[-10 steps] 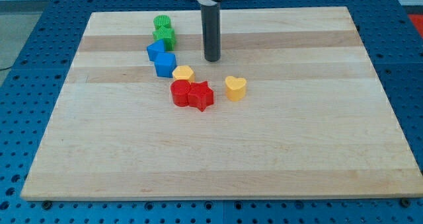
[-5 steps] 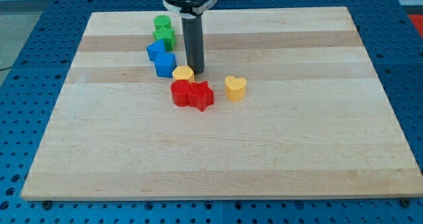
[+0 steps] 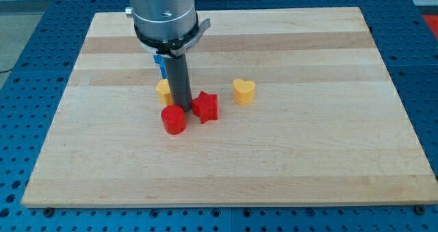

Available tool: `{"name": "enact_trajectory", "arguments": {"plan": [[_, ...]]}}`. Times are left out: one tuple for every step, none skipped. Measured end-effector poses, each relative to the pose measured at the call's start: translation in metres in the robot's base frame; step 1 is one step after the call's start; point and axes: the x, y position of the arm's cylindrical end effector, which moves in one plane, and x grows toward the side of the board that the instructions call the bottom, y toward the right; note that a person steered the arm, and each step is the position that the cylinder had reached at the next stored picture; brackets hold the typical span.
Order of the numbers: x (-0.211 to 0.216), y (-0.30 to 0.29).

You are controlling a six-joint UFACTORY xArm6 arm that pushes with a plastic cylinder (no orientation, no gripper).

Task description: Move the yellow hexagon toeards bottom left

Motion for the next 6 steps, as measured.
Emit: {"name": "enact_trajectory", "arguments": {"plan": [[-0.022,0.007],[-0.040,0.007],[-0.055,-0.003],[-0.053,-0.022],[-0.034,-0.033],[-0.018,-0.048]]}}
